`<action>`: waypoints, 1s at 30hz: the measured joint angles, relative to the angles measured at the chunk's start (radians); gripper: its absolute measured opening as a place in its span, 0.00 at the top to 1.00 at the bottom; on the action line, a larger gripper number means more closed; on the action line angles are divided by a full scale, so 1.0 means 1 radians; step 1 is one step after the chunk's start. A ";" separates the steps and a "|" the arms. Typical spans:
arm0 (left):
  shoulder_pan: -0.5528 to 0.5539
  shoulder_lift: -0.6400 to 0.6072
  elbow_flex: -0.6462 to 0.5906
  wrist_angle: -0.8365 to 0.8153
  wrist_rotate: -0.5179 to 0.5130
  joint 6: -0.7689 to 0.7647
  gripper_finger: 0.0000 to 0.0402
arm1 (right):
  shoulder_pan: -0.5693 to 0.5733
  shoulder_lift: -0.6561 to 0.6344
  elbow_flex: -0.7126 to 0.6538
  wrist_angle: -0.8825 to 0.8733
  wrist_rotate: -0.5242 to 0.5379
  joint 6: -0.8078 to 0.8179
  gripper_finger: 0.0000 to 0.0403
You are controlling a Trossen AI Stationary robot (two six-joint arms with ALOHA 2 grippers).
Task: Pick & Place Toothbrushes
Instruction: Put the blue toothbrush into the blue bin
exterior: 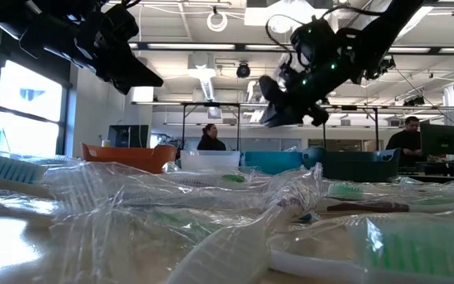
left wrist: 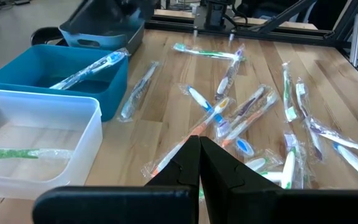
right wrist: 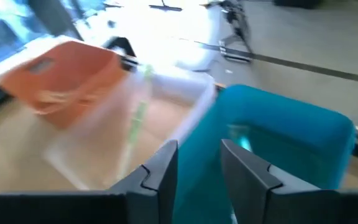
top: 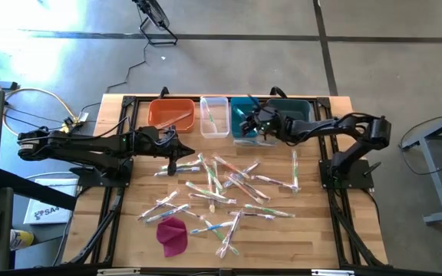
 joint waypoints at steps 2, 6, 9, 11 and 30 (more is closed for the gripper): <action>0.000 0.000 0.000 0.000 0.000 0.000 1.00 | 0.007 -0.035 0.000 -0.003 -0.044 -0.001 0.74; 0.000 0.000 0.000 0.000 0.000 0.000 1.00 | 0.027 -0.093 0.000 -0.008 -0.164 -0.037 0.76; 0.000 0.000 0.000 -0.001 0.000 0.000 1.00 | 0.042 -0.134 0.000 -0.040 -0.283 -0.064 0.76; 0.000 0.000 0.000 -0.002 0.000 0.000 1.00 | 0.058 -0.157 0.001 -0.055 -0.373 -0.072 0.77; 0.000 0.000 0.000 -0.007 0.000 0.000 1.00 | 0.399 -0.310 0.000 -0.553 -0.227 -0.158 0.98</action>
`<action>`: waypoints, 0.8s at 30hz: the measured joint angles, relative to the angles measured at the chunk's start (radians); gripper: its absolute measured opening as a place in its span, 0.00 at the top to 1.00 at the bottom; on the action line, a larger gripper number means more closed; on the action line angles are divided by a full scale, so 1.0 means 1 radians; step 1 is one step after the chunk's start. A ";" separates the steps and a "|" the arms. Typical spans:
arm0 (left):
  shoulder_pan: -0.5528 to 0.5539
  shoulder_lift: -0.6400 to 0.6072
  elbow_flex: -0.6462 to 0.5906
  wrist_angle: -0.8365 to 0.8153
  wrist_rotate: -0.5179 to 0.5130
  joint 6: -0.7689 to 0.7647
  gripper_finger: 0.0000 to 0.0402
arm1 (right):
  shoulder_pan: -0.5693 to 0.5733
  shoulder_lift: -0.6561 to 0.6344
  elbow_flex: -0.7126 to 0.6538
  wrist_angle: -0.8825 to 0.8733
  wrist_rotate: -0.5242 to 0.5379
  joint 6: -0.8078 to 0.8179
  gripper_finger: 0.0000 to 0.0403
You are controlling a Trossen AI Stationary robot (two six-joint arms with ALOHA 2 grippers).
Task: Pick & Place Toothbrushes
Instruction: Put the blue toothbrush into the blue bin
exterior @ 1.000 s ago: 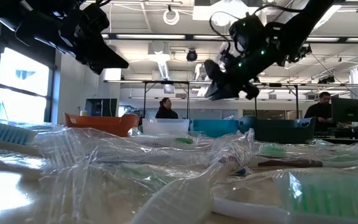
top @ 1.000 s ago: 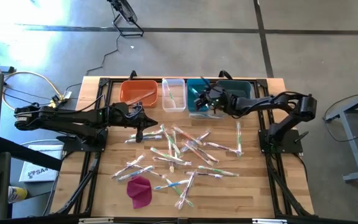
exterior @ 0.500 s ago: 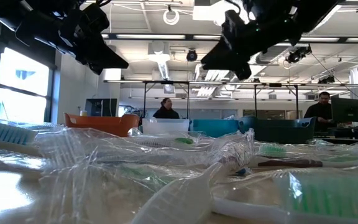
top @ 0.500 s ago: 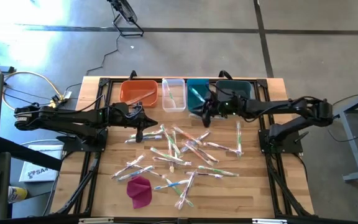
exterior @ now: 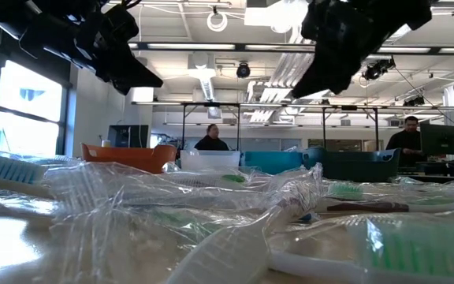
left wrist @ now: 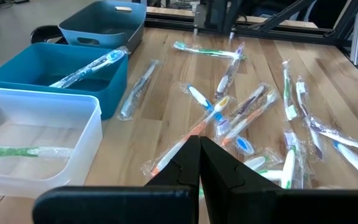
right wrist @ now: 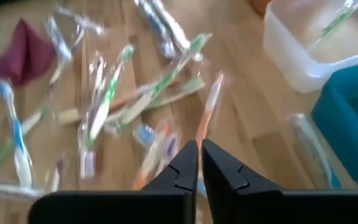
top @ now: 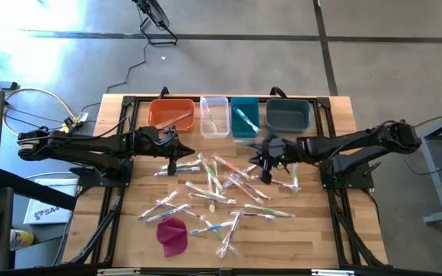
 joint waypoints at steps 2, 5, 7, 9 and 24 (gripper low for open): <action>0.000 0.000 0.000 0.000 0.000 0.000 1.00 | 0.018 -0.001 0.000 -0.036 0.019 0.000 0.99; 0.000 0.000 0.000 0.000 0.000 0.000 1.00 | 0.038 -0.001 0.000 -0.103 0.088 0.020 0.99; 0.000 0.000 0.000 0.000 0.000 0.000 1.00 | 0.045 0.000 0.000 -0.146 0.165 0.047 0.99; 0.000 0.000 0.000 0.000 0.000 0.000 1.00 | 0.045 0.000 0.000 -0.188 0.224 0.059 0.99; 0.000 0.000 0.001 -0.005 0.000 0.000 1.00 | -0.055 0.082 0.000 -0.204 0.267 0.157 0.99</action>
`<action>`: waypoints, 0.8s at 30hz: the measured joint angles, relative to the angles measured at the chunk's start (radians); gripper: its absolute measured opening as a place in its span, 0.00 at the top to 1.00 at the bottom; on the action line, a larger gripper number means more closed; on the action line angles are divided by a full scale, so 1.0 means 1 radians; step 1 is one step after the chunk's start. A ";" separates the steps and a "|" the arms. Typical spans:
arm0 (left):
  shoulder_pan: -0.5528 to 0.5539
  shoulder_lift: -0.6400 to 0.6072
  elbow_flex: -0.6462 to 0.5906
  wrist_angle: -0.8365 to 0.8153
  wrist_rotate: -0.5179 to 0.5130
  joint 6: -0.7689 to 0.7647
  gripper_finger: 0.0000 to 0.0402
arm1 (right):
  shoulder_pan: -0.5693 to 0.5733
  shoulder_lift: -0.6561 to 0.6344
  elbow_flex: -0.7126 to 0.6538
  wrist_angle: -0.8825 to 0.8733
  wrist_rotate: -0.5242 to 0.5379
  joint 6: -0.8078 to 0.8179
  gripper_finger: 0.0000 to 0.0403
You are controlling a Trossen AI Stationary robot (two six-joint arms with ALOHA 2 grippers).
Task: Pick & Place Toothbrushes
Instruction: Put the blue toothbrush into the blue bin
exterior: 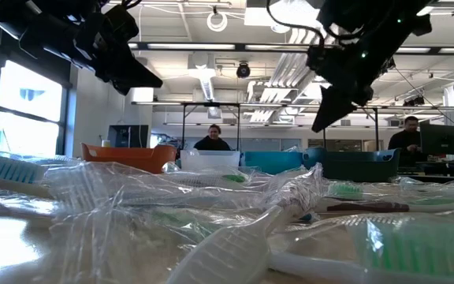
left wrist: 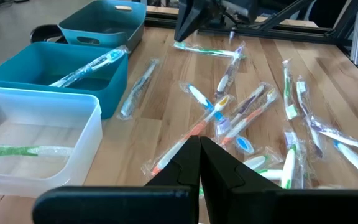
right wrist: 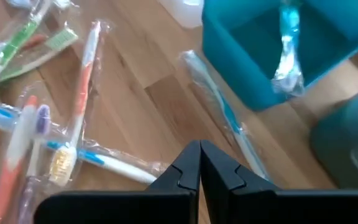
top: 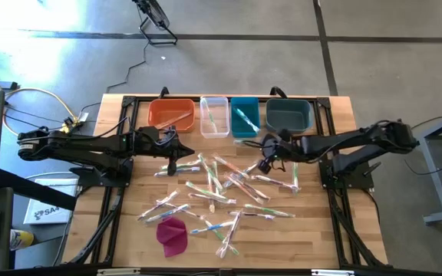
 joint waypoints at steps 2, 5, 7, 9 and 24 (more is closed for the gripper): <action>0.000 0.000 0.001 -0.011 0.000 0.000 1.00 | 0.000 0.045 0.001 0.012 0.005 0.001 0.99; 0.000 0.000 0.001 -0.012 0.000 0.000 1.00 | 0.001 0.117 -0.001 0.019 0.066 -0.007 0.99; 0.000 0.000 0.001 -0.012 0.000 0.000 1.00 | -0.001 0.147 0.000 0.026 0.108 -0.023 0.99; 0.000 0.000 0.001 -0.010 0.000 0.000 1.00 | -0.009 0.180 0.000 0.053 0.141 -0.043 0.99; 0.000 0.000 0.001 -0.018 0.000 0.000 1.00 | -0.089 0.296 0.000 0.170 0.246 -0.175 0.99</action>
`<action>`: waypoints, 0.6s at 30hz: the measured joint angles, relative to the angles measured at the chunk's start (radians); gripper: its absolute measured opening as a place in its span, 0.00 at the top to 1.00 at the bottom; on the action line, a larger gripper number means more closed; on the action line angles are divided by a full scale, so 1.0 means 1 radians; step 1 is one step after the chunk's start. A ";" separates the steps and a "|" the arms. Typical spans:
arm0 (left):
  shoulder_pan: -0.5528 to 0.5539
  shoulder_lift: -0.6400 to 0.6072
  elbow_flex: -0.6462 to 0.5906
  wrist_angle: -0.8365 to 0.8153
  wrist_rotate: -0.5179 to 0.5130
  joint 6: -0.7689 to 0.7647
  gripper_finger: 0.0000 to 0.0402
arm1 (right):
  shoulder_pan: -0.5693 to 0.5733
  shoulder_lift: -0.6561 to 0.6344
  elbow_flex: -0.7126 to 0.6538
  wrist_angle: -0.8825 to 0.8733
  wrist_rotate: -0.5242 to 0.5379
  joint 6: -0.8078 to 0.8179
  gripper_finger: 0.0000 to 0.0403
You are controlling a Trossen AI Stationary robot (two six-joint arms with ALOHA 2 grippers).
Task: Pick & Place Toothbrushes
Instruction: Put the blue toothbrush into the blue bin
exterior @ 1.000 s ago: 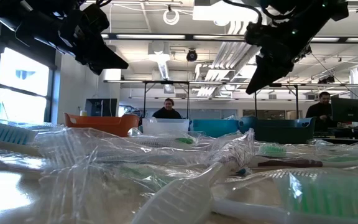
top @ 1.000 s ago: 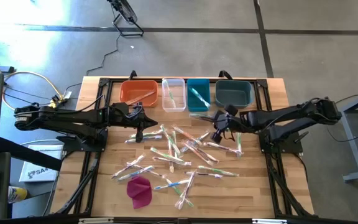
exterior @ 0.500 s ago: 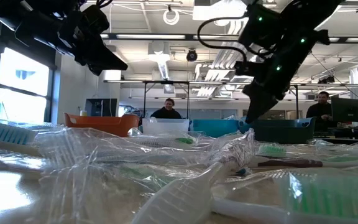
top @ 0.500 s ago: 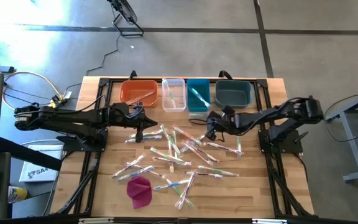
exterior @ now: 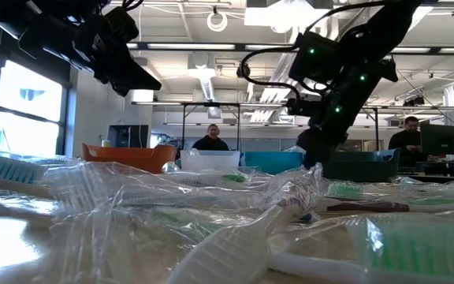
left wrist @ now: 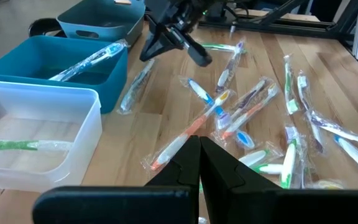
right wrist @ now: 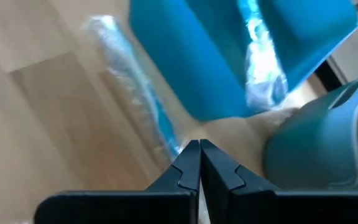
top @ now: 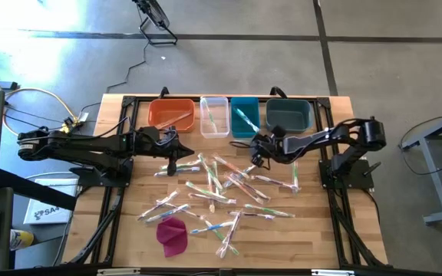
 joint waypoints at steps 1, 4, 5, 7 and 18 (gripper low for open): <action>0.000 0.000 0.000 0.000 0.000 0.000 1.00 | -0.005 0.000 0.000 0.000 0.011 -0.006 0.99; 0.000 0.000 0.000 0.000 0.000 0.000 1.00 | -0.030 0.000 0.000 0.003 0.001 -0.028 0.99; 0.000 0.000 0.000 0.000 0.000 0.000 1.00 | -0.040 0.000 0.000 0.002 -0.020 -0.031 0.99; 0.000 0.000 0.000 0.000 0.000 0.000 1.00 | -0.058 0.000 0.000 0.002 -0.066 -0.029 0.99; 0.000 0.000 0.000 -0.005 0.000 0.000 1.00 | -0.107 0.000 0.000 -0.001 -0.142 -0.048 0.99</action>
